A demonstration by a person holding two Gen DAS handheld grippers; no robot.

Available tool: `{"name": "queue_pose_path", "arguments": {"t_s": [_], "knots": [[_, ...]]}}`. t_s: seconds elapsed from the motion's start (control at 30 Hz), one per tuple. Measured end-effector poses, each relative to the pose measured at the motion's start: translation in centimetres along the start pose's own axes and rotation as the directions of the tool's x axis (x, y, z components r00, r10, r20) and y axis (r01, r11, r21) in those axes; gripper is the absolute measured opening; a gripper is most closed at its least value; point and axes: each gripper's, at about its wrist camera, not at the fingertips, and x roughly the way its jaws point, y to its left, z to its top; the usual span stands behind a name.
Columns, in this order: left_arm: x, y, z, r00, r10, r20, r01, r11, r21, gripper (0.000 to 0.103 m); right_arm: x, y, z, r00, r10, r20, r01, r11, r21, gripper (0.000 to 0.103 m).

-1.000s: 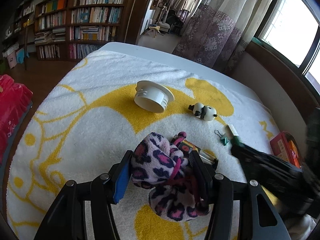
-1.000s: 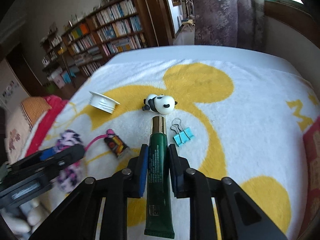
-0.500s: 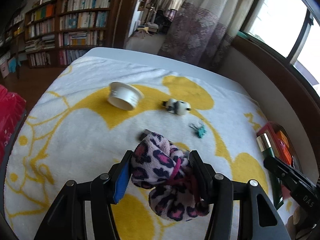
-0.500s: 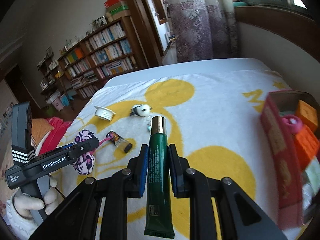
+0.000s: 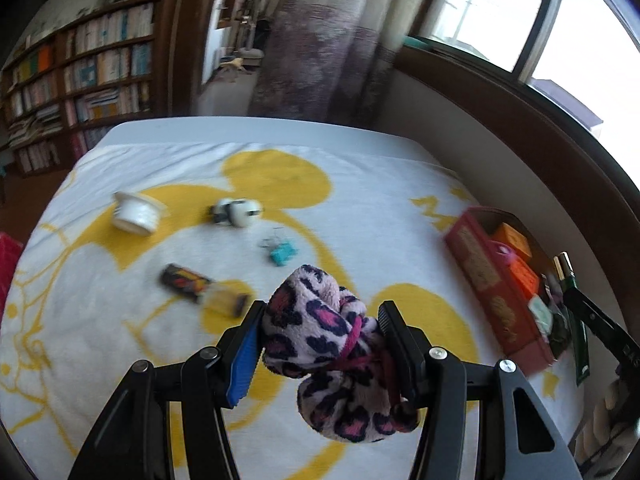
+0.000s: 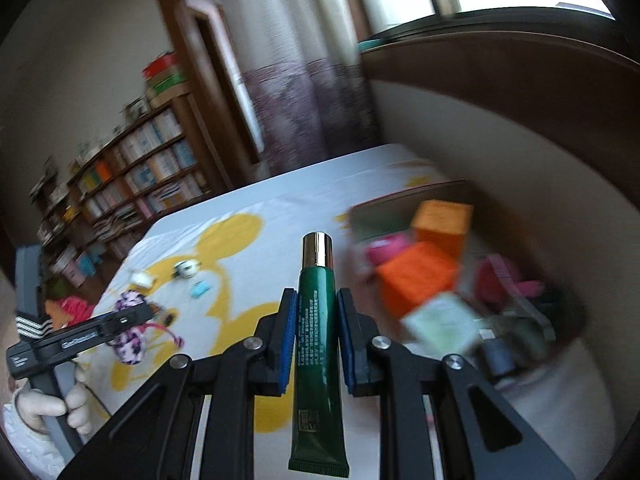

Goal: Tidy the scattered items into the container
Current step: 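Carry the plush and green tube into the pink tin and release both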

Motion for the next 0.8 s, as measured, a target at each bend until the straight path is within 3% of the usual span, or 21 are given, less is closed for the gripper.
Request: {"name": "queue_pose_path", "arguments": {"t_s": [0.13, 0.3, 0.8], "knots": [[0.5, -2.4, 0.2, 0.998, -0.057, -0.02, 0.057, 0.998, 0.018, 0.058, -0.4, -3.2, 0.5, 0.998, -0.056, 0.001, 0.056, 0.998, 0.026, 0.022], [0.5, -4.7, 0.8, 0.998, -0.062, -0.018, 0.063, 0.997, 0.054, 0.058, 0.0, -5.5, 1.2, 0.993, -0.114, 0.018, 0.113, 0.993, 0.028, 0.022], [1.9, -9.9, 1.7, 0.997, -0.065, -0.042, 0.07, 0.989, 0.131, 0.058, 2.3, -11.3, 0.7, 0.991, -0.136, -0.018, 0.137, 0.984, 0.111, 0.023]]}}
